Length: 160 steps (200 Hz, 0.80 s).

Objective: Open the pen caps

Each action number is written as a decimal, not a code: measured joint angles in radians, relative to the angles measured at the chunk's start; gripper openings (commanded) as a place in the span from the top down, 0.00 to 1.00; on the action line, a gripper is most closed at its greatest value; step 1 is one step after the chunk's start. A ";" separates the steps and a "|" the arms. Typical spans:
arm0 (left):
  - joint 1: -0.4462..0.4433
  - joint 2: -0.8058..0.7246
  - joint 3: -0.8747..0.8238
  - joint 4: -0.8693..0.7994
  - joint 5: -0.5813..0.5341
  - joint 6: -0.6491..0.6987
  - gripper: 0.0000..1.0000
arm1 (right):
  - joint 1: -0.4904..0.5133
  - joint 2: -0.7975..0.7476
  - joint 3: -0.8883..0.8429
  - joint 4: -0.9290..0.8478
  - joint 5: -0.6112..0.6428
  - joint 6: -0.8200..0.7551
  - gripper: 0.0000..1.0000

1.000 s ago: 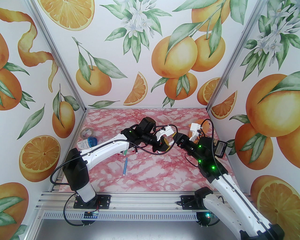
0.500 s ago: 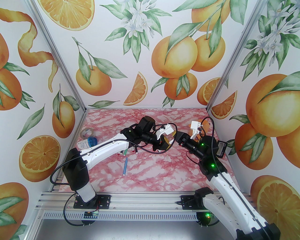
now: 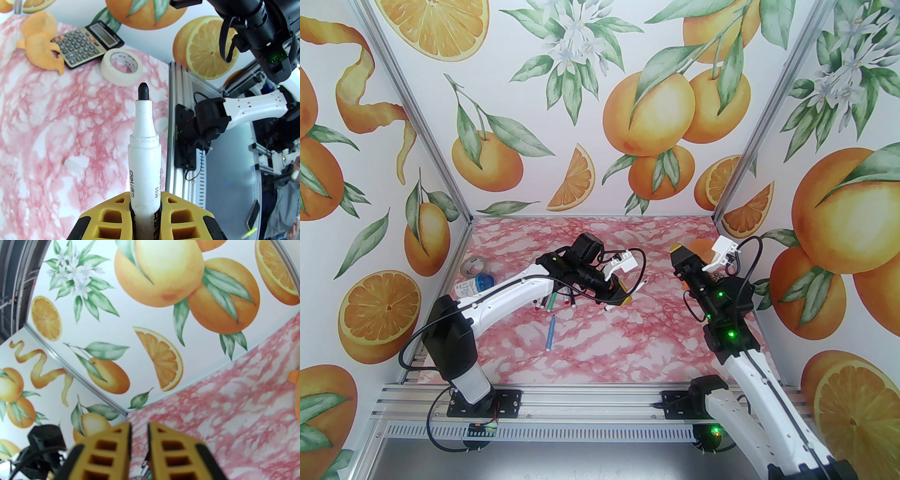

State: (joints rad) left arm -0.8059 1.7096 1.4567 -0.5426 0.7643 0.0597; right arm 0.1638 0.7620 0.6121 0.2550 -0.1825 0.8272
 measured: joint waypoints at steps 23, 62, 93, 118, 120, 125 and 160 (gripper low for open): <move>0.000 -0.023 -0.018 -0.010 -0.072 0.011 1.00 | 0.004 -0.012 0.000 -0.094 0.000 -0.032 0.90; 0.003 -0.117 -0.031 -0.030 -0.201 0.064 0.99 | 0.056 -0.099 0.000 -0.333 0.027 -0.121 0.89; 0.014 -0.200 -0.057 -0.010 -0.266 0.081 0.99 | 0.123 -0.131 0.000 -0.478 0.074 -0.186 0.88; 0.026 -0.219 -0.070 0.008 -0.303 0.080 0.99 | 0.188 -0.094 -0.001 -0.580 0.129 -0.225 0.86; 0.026 -0.219 -0.071 0.010 -0.305 0.080 0.99 | 0.192 -0.090 -0.001 -0.586 0.132 -0.225 0.87; 0.027 -0.219 -0.074 0.012 -0.311 0.080 0.99 | 0.200 -0.075 -0.001 -0.602 0.142 -0.228 0.86; 0.029 -0.219 -0.079 0.016 -0.327 0.073 0.99 | 0.238 0.050 -0.015 -0.658 0.192 -0.235 0.85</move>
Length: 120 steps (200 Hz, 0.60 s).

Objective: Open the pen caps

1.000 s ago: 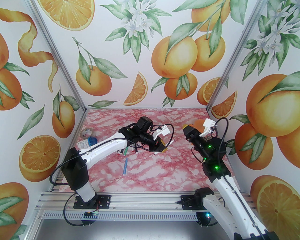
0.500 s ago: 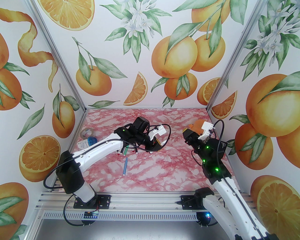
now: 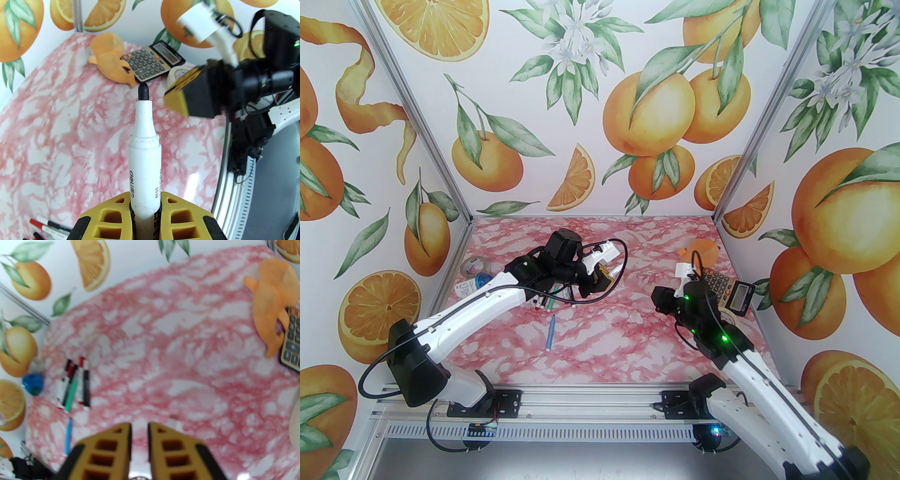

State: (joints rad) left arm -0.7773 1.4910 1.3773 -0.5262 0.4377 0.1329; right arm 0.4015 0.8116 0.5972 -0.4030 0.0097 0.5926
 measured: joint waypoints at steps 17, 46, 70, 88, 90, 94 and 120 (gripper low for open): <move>0.000 0.000 0.000 0.000 0.000 -0.004 0.99 | 0.017 0.068 -0.013 -0.001 0.010 -0.001 0.85; 0.000 0.000 0.000 0.006 0.008 -0.013 0.99 | 0.023 0.176 -0.024 0.006 0.010 -0.014 0.85; 0.000 0.000 0.000 0.006 0.016 -0.021 0.99 | 0.023 0.252 -0.025 0.023 0.010 -0.019 0.84; 0.000 0.000 0.000 0.006 0.020 -0.022 0.98 | 0.023 0.299 -0.026 0.043 0.010 -0.023 0.84; 0.000 0.000 0.000 0.006 0.019 -0.022 0.98 | 0.023 0.302 -0.026 0.043 0.010 -0.023 0.84; 0.000 0.000 0.000 0.006 0.021 -0.022 0.98 | 0.023 0.314 -0.026 0.048 0.010 -0.023 0.84; -0.003 0.000 0.000 0.006 0.027 -0.023 0.98 | 0.023 0.374 -0.026 0.075 0.010 -0.023 0.84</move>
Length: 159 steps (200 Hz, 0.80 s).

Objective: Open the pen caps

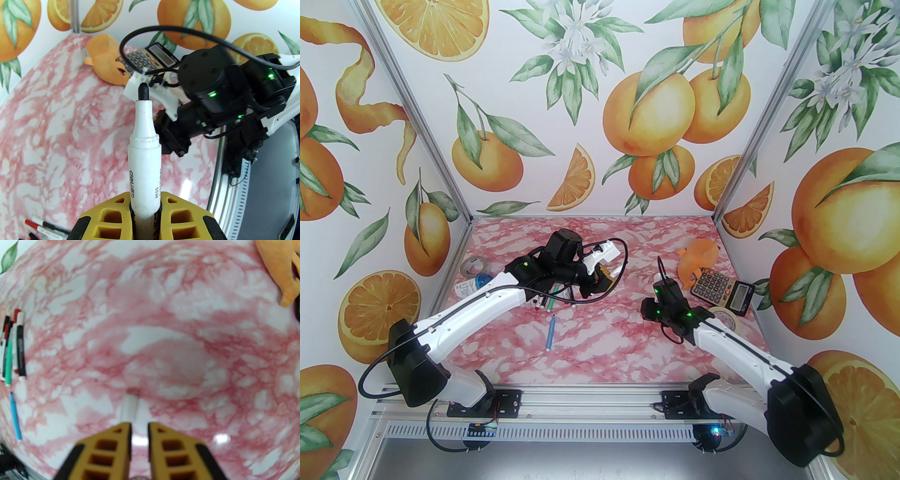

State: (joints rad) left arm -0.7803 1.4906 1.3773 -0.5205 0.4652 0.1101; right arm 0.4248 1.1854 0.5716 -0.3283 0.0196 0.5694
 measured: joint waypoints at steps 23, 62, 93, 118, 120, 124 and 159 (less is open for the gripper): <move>-0.006 0.000 0.000 0.000 -0.001 0.001 0.98 | 0.000 0.046 0.000 0.025 0.000 0.000 0.83; -0.014 0.000 0.000 -0.002 -0.002 0.002 0.97 | 0.000 0.119 0.000 0.064 0.000 0.001 0.83; -0.014 0.000 0.000 -0.002 -0.002 0.003 0.97 | 0.000 0.158 0.000 0.082 0.000 0.001 0.81; -0.015 0.000 0.000 -0.003 -0.003 0.005 0.97 | 0.000 0.189 0.000 0.100 0.000 0.001 0.81; -0.015 0.000 0.000 -0.004 -0.002 0.005 0.97 | 0.000 0.191 0.000 0.100 0.000 0.001 0.81; -0.015 0.000 0.000 -0.004 -0.002 0.005 0.97 | 0.000 0.193 0.000 0.101 0.000 0.001 0.81; -0.015 0.000 0.000 -0.008 -0.003 0.006 0.97 | 0.001 0.236 0.002 0.116 0.000 0.001 0.79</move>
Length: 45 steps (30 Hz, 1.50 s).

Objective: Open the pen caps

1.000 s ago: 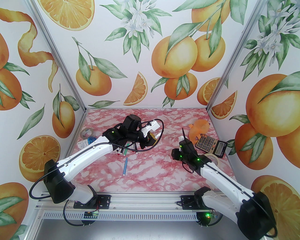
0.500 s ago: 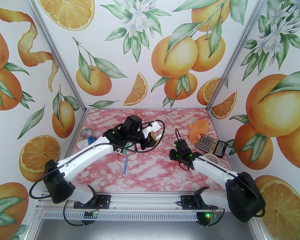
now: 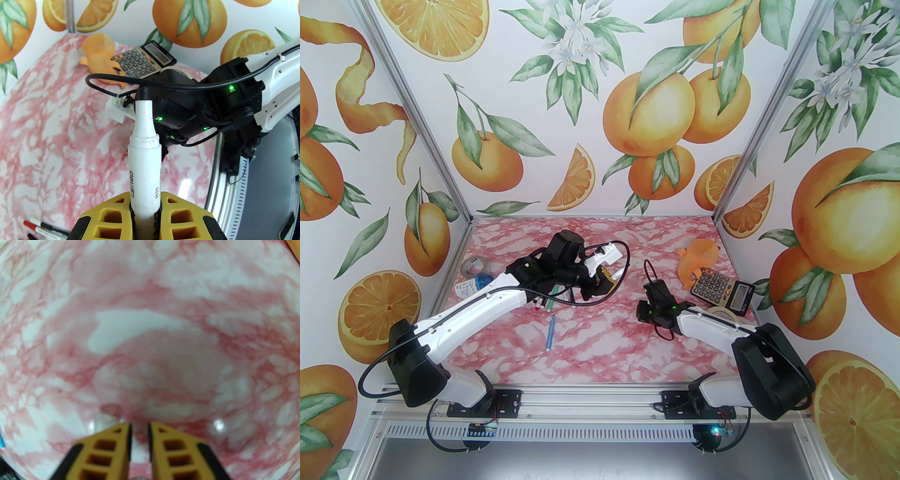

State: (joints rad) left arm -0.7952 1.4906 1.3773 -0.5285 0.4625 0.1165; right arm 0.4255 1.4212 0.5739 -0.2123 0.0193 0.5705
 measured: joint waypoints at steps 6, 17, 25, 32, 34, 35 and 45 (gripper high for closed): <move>-0.002 0.000 0.000 -0.002 -0.003 0.008 0.97 | 0.007 0.021 0.014 0.011 0.000 0.000 0.78; -0.006 0.000 0.000 -0.003 -0.010 0.017 0.97 | 0.008 0.026 0.038 0.011 0.002 -0.002 0.74; -0.010 0.000 0.000 -0.003 -0.014 0.018 0.97 | 0.019 -0.016 0.055 -0.036 0.034 -0.021 0.73; -0.011 0.000 0.000 -0.003 -0.019 0.018 0.97 | 0.033 -0.169 0.055 -0.079 0.047 -0.041 0.70; -0.011 0.000 0.000 -0.002 -0.022 0.018 0.97 | 0.039 -0.218 0.053 -0.081 0.051 -0.043 0.67; -0.011 0.000 0.000 -0.003 -0.024 0.018 0.97 | 0.042 -0.245 0.052 -0.083 0.053 -0.045 0.66; -0.011 -0.004 -0.006 0.002 -0.053 0.013 0.97 | 0.052 -0.620 0.059 -0.245 0.002 -0.102 0.41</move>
State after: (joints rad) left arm -0.8062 1.4868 1.3716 -0.5262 0.4095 0.1295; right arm 0.4774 0.8009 0.6331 -0.4572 0.0212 0.4686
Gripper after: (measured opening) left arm 0.146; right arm 0.518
